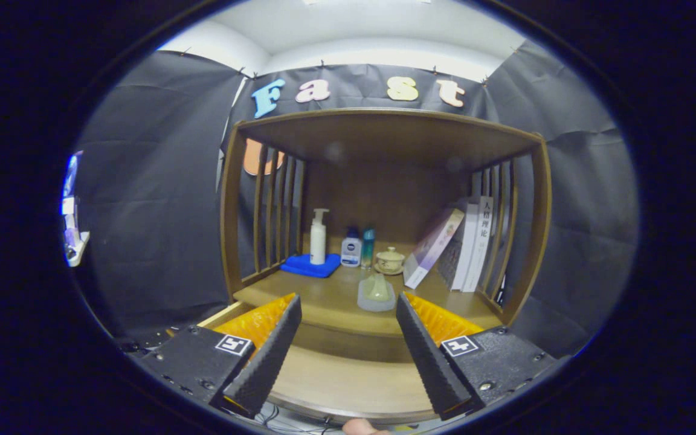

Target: Pull open the drawer, take out the items inside it, and place them on the countertop above the cabinet.

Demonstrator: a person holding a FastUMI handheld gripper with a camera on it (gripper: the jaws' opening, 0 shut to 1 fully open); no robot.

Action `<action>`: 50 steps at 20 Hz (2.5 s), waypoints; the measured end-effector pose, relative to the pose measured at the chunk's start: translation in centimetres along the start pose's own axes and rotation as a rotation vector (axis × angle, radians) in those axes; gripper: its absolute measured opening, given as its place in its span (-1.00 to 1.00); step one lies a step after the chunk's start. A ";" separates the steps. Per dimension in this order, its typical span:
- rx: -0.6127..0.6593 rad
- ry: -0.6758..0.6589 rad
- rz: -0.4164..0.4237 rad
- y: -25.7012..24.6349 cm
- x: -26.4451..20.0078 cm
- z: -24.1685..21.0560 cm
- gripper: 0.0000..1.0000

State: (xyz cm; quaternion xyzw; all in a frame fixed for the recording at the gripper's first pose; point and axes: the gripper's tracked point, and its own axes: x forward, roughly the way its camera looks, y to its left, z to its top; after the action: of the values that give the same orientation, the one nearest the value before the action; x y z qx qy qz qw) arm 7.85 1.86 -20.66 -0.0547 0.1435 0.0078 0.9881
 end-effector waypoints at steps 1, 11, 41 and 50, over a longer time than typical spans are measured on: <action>0.006 -0.015 0.012 0.2 -0.4 -0.6 0.99; 0.020 -0.136 0.049 2.3 -4.8 -7.2 0.99; 0.084 0.033 -0.190 1.3 -4.9 -20.8 0.98; 0.130 0.047 -0.206 0.9 -2.9 -20.1 1.00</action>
State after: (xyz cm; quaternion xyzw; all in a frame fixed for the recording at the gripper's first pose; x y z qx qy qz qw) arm -0.68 0.51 -39.02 -0.0052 0.1606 -0.1043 0.9815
